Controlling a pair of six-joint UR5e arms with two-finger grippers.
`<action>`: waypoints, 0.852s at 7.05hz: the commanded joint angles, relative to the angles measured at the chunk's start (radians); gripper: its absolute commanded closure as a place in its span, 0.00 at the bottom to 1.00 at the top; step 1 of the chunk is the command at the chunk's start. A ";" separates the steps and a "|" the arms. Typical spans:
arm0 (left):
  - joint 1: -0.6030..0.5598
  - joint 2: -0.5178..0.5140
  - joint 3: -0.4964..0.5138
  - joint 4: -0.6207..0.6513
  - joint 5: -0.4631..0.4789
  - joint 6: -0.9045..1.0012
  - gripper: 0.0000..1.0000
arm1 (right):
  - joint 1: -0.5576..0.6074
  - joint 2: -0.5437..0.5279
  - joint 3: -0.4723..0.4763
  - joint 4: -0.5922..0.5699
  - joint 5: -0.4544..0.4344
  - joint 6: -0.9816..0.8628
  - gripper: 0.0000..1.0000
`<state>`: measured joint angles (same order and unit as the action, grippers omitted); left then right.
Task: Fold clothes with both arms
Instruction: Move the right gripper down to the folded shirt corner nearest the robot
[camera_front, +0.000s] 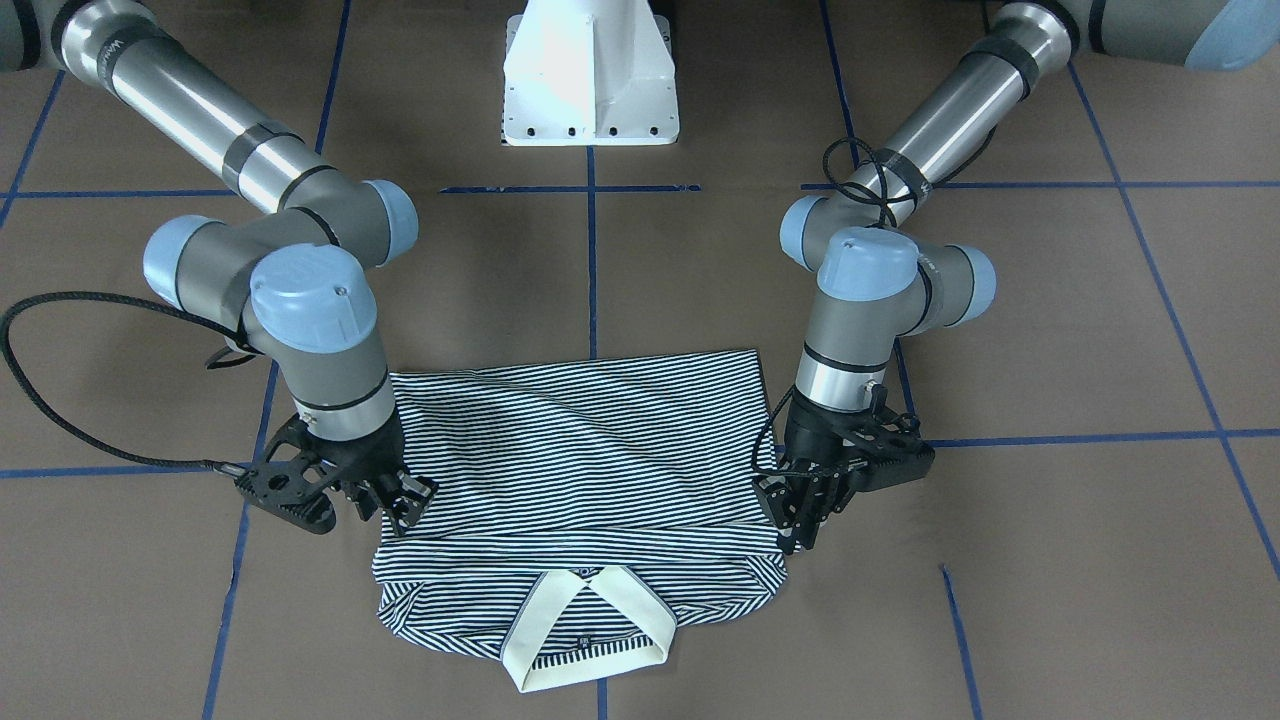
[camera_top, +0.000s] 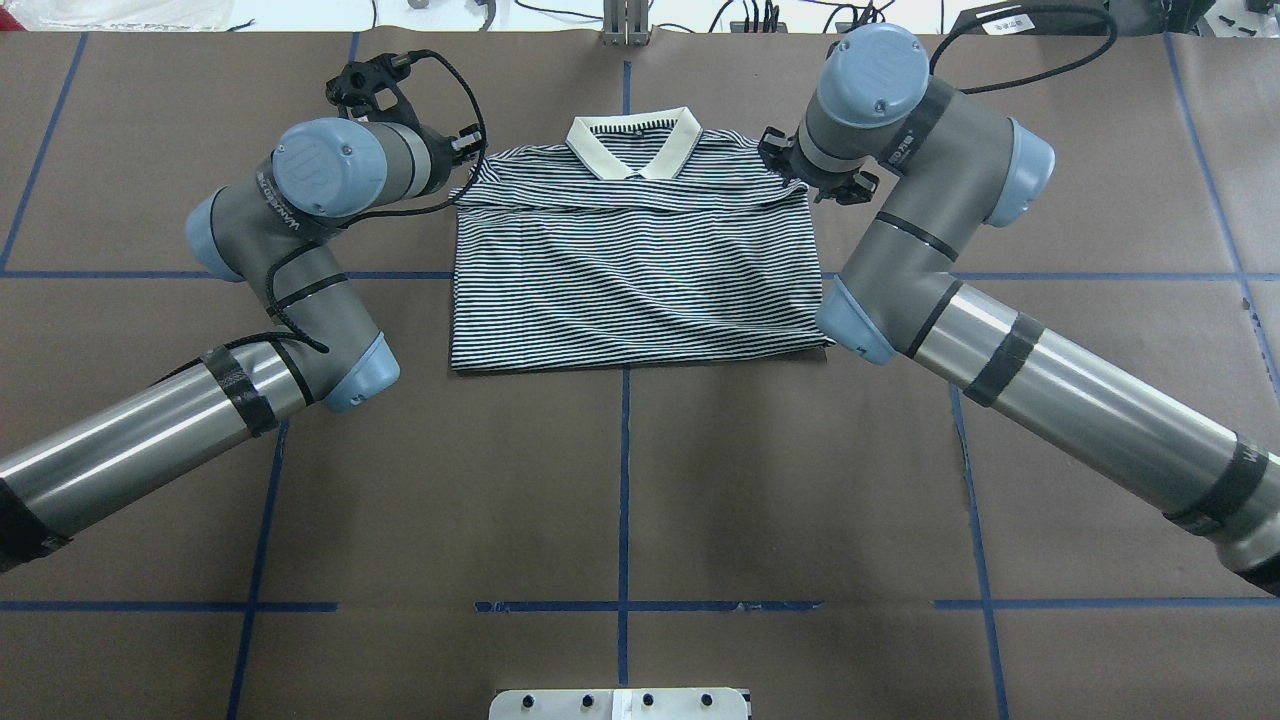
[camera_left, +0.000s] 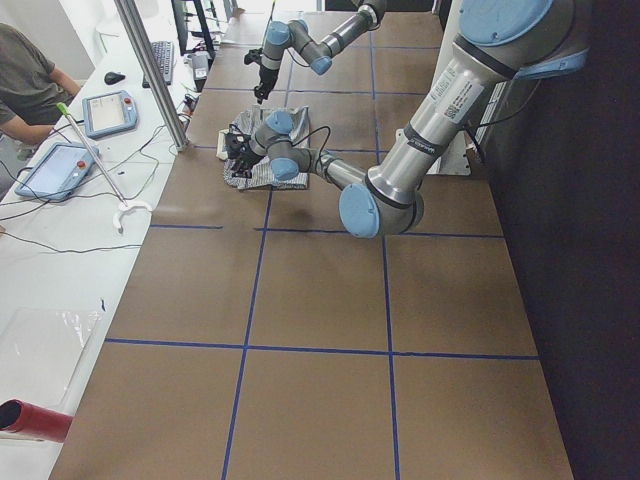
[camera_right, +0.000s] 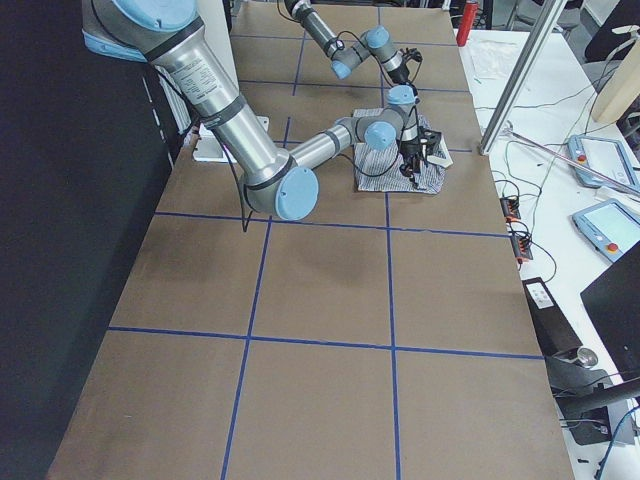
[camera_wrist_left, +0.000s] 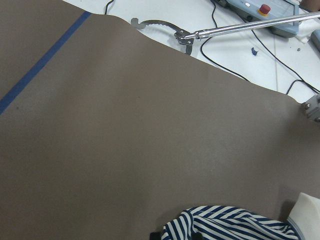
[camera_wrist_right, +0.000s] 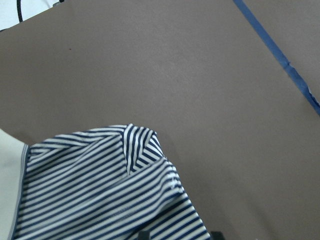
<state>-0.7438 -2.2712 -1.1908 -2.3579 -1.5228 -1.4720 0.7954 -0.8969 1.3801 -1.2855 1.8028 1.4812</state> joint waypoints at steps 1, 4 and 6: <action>-0.002 0.016 -0.029 -0.014 0.000 -0.019 0.64 | -0.016 -0.126 0.172 0.002 0.049 0.063 0.40; 0.012 0.031 -0.067 -0.017 0.001 -0.079 0.63 | -0.125 -0.290 0.264 0.162 0.018 0.342 0.36; 0.014 0.044 -0.084 -0.014 0.001 -0.082 0.63 | -0.153 -0.301 0.266 0.175 -0.002 0.364 0.35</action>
<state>-0.7319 -2.2326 -1.2675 -2.3731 -1.5218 -1.5508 0.6583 -1.1853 1.6430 -1.1263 1.8093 1.8268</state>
